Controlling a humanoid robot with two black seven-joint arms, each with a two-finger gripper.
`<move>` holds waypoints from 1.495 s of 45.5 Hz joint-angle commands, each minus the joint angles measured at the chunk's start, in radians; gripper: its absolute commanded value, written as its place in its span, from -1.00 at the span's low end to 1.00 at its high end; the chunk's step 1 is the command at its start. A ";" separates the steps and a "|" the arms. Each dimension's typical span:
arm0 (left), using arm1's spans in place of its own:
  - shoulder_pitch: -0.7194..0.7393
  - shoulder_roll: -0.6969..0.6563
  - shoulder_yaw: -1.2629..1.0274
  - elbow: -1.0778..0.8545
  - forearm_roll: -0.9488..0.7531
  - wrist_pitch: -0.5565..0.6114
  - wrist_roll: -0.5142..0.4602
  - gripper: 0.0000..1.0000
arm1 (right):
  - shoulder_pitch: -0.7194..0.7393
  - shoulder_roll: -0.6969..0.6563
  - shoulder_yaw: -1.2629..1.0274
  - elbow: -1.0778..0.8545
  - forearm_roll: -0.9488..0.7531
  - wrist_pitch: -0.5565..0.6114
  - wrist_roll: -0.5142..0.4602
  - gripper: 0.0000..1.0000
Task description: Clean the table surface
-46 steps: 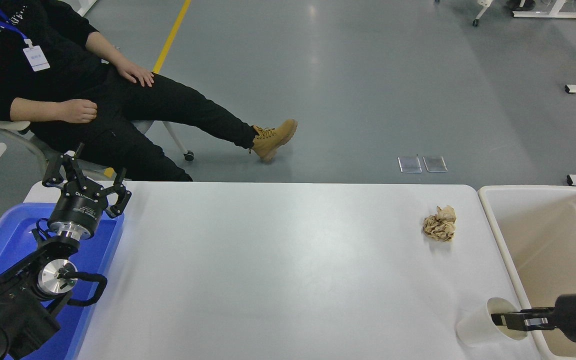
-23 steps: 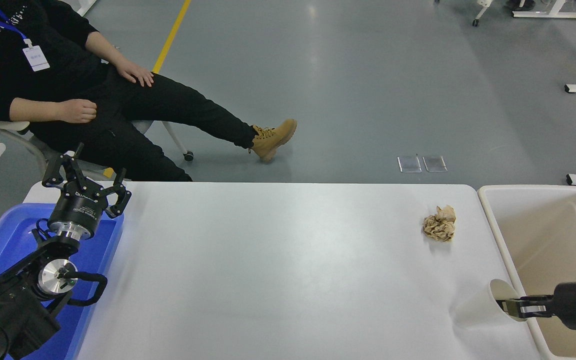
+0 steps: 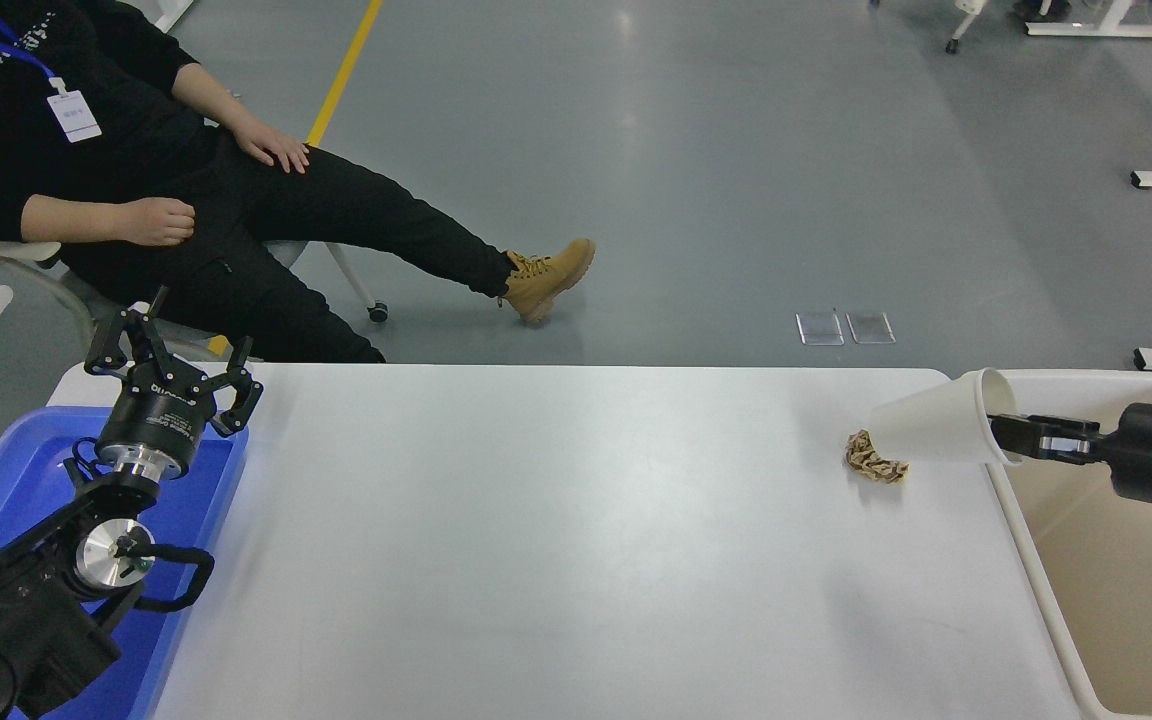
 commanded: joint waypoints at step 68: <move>0.000 0.000 0.000 0.000 -0.001 0.000 0.000 1.00 | -0.310 0.544 0.057 -1.011 0.642 0.041 -0.677 -1.00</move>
